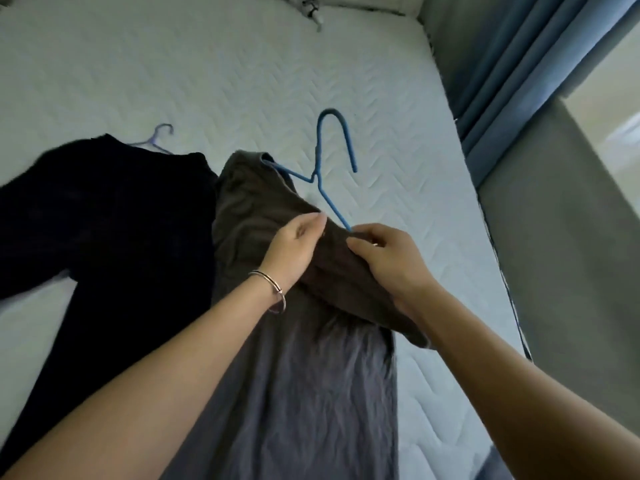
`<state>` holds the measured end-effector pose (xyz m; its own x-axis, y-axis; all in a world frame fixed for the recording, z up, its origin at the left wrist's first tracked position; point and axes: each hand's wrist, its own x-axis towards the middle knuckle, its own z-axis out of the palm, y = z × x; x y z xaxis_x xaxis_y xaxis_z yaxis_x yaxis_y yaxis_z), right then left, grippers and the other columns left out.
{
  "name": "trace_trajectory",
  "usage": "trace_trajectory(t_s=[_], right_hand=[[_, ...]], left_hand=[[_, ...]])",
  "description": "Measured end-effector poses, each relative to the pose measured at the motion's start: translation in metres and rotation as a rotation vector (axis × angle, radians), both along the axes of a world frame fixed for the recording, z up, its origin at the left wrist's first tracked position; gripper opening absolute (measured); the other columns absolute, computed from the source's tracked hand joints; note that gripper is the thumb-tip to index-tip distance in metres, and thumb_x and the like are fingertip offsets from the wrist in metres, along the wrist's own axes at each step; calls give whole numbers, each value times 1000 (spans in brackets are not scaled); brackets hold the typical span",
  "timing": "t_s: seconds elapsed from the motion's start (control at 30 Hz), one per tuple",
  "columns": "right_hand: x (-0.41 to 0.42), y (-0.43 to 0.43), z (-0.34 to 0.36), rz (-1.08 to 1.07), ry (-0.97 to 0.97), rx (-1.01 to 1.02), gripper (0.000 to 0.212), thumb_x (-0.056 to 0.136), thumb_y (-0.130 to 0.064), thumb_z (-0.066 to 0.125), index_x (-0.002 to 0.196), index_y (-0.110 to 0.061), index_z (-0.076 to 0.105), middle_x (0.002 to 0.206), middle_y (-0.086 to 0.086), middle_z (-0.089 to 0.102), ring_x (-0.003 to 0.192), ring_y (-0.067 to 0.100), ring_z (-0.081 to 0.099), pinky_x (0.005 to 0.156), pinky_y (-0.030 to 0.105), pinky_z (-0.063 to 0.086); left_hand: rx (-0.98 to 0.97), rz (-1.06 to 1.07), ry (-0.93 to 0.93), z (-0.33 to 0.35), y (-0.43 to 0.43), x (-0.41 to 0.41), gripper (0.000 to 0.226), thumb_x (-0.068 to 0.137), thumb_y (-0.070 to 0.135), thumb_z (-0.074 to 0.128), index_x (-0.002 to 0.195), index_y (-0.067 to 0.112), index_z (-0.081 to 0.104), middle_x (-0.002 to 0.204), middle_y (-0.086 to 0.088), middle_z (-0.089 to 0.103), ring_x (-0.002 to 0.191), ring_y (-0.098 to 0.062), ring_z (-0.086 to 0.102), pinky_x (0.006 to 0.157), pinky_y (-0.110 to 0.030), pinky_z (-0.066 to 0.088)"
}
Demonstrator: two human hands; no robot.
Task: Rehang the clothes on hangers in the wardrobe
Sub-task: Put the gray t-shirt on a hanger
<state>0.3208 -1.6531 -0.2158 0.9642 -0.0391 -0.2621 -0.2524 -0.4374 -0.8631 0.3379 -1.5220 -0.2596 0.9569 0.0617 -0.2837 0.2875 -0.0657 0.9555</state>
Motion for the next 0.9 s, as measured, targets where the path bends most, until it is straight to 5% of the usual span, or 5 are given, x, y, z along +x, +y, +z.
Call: trace_trajectory(t_s=[0.1,0.23,0.37,0.77,0.9], right_hand=[[-53,14,54,69,-61,-56,18,85,-12,58,98,-14,71,88,-5,63,83,10,56,78,22,41],[-113,20,121,130,-140,-74,15,86,-19,58,97,-19,68,84,-7,60,69,4,51,65,15,39],[-157,12,191,308,-153,-2,18,87,-29,60,93,-17,72,83,1,68,75,10,59,75,27,48],[-143,-9,341,475,-616,-309,47,94,-25,49,140,-22,39,145,-2,42,134,15,36,111,29,27],[-146,15,368,536,-761,-258,37,91,-21,55,127,-14,55,126,5,58,120,19,50,106,26,35]], left_hand=[[5,-60,-35,78,-5,-30,52,68,55,61,69,4,51,72,-15,51,71,-23,51,74,-38,45],[86,-44,-75,154,-1,-72,4,86,8,54,86,12,51,74,-9,60,67,-17,56,74,-27,48],[210,-243,-65,226,8,-114,20,89,-3,39,81,12,50,89,-10,64,64,-11,59,48,-13,50],[546,-405,-307,426,73,-234,13,93,16,46,81,15,52,68,2,63,48,-8,59,53,-20,51],[659,-241,-428,461,101,-263,17,91,26,45,78,18,52,56,5,54,34,-5,45,38,-17,39]])
